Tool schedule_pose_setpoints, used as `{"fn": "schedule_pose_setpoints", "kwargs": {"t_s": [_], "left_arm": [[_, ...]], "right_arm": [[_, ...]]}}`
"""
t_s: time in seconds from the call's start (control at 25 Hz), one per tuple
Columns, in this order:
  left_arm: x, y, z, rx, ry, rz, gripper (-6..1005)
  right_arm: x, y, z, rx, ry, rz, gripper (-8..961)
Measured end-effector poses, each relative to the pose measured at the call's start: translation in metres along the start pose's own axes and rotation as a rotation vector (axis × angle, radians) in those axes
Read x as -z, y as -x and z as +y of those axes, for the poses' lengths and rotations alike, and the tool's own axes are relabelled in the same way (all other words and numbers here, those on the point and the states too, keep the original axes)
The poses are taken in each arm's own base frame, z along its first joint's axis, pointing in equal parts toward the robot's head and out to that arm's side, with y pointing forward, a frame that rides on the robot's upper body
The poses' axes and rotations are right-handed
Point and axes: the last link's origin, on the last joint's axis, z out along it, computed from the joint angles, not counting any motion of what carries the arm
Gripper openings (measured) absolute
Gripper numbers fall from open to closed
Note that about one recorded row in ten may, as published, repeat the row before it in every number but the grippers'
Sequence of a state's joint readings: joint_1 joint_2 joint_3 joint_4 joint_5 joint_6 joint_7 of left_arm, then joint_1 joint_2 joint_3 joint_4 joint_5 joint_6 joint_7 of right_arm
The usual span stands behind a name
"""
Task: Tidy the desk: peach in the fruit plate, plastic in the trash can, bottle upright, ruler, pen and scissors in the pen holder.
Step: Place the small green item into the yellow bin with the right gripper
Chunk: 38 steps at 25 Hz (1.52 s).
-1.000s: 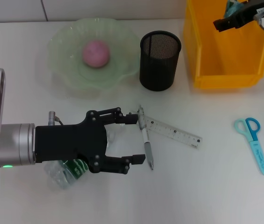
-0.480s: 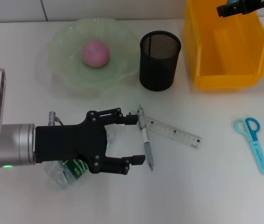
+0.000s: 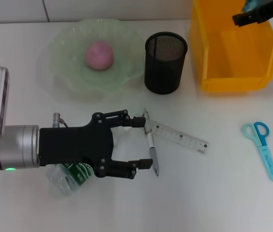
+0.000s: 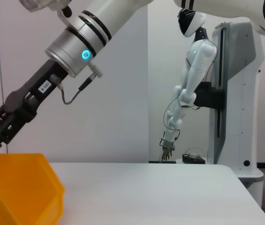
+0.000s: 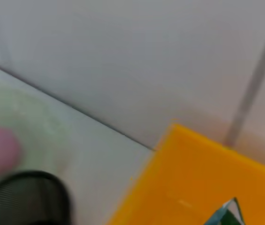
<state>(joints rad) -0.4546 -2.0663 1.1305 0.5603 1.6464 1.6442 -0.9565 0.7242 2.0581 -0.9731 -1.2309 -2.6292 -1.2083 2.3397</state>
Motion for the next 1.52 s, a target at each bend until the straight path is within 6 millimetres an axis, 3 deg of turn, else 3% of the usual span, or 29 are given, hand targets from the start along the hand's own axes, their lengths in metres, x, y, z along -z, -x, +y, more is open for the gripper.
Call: {"fn": "schedule_pose_setpoints", "kwargs": {"t_s": [0.16, 0.32, 0.64, 0.84, 1.52], "left_arm": [[-0.001, -0.001, 0.0, -0.001, 0.003, 0.0, 834], [-0.001, -0.001, 0.0, -0.001, 0.003, 0.001, 833], [-0.002, -0.001, 0.0, 0.0, 0.006, 0.0, 833], [-0.001, 0.0, 0.0, 0.001, 0.002, 0.0, 832], [-0.001, 0.0, 0.0, -0.002, 0.004, -0.005, 831]], "right_arm": [[0.003, 0.003, 0.001, -0.023, 0.067, -0.027, 832], [-0.001, 0.002, -0.002, -0.019, -0.037, 0.007, 828], [-0.003, 0.008, 0.001, -0.046, -0.007, 0.009, 821], [-0.006, 0.006, -0.003, -0.049, -0.096, 0.058, 817], [-0.024, -0.001, 0.002, -0.065, -0.057, 0.088, 814]]}}
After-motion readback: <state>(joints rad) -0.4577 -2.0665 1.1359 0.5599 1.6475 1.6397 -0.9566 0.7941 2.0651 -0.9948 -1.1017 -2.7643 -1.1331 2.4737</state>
